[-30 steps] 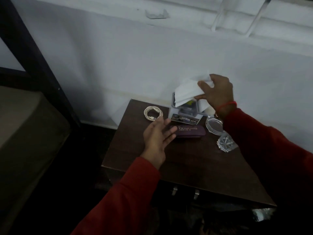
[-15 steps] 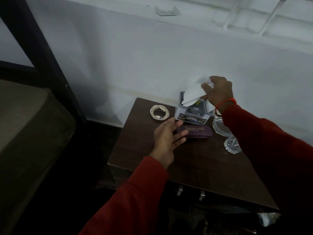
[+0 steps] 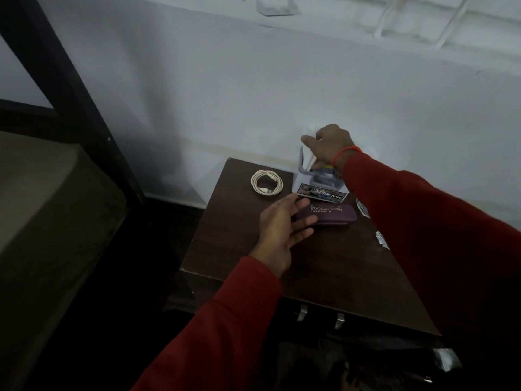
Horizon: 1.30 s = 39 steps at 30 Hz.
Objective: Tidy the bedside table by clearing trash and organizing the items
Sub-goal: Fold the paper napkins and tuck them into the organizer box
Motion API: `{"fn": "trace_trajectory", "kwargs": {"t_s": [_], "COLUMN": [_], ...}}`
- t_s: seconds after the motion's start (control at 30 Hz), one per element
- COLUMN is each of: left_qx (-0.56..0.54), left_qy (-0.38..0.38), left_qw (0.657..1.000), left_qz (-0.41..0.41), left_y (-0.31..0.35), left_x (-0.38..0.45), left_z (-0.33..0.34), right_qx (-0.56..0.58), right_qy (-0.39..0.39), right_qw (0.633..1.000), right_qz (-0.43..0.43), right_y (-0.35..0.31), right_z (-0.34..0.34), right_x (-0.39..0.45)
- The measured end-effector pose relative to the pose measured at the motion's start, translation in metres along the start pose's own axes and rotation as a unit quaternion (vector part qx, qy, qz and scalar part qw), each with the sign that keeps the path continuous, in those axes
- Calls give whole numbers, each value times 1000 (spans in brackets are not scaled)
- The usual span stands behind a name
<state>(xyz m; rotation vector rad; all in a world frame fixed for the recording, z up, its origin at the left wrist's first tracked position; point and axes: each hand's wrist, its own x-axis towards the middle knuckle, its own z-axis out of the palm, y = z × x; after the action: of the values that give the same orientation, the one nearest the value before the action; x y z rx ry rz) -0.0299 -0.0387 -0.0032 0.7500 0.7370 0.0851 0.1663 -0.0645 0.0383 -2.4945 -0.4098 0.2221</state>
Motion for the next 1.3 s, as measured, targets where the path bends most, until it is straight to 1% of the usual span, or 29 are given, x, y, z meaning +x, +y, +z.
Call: {"fn": "trace_trajectory", "kwargs": {"t_s": [0.03, 0.1, 0.13, 0.17, 0.23, 0.27, 0.37, 0.43, 0.53, 0.63, 0.7, 0.8, 0.87, 0.93, 1.0, 1.07, 1.2, 1.3], "left_qx": [0, 2, 4, 7, 12, 13, 13, 14, 13, 21, 30, 52, 72, 96, 116, 130, 149, 149], "left_qy": [-1, -4, -4, -6, -11, -11, -8, -6, -10, -12, -10, -7, -11, -14, -11, -8, -4, 0], "left_qw": [1000, 1000, 1000, 1000, 1000, 1000, 1000, 1000, 1000, 998, 998, 997, 995, 993, 991, 989, 986, 986], "left_qz": [0, 2, 3, 4, 5, 6, 11, 13, 25, 50, 56, 58, 61, 66, 69, 74, 79, 79], "left_y": [0, -1, -1, -1, -2, -2, -2, -3, -6, -8, -11, -16, -22, -27, -32, -35, -39, -41], "left_x": [0, 1, 1, 1, 1, 1, 2, 3, 4, 4, 4, 5, 6, 8, 10, 12, 15, 18], "left_z": [0, -1, -1, -1, 1, 1, 0, -1, 0, 1, 0, 2, 3, 4, 3, 2, -1, -2], "right_qx": [7, 4, -9, -27, -51, -40, 57, 103, 79, 60, 47, 69, 101, 123, 155, 166, 118, 146], "right_qy": [25, 107, 128, 125, 93, 97, 153, 166, 193, 256, 291, 303, 276, 222, 170, 158, 190, 246], "right_qw": [1000, 991, 986, 983, 984, 984, 975, 969, 964, 946, 941, 947, 956, 967, 973, 973, 974, 958], "right_qz": [-13, -77, -108, -130, -140, -143, -153, -150, -166, -188, -168, -86, -16, 26, 30, 19, 18, 20], "right_y": [1, 6, 7, 9, 12, 14, 20, 29, 55, 94, 126, 171, 191, 201, 206, 210, 211, 208], "right_z": [2, 4, 5, 5, 7, 6, -12, -32, -65, -96, -106, -102, -90, -78, -71, -66, -64, -71], "right_x": [0, -2, -4, -5, -7, -9, -19, -30, -53, -87, -107, -127, -136, -138, -135, -134, -137, -133]}}
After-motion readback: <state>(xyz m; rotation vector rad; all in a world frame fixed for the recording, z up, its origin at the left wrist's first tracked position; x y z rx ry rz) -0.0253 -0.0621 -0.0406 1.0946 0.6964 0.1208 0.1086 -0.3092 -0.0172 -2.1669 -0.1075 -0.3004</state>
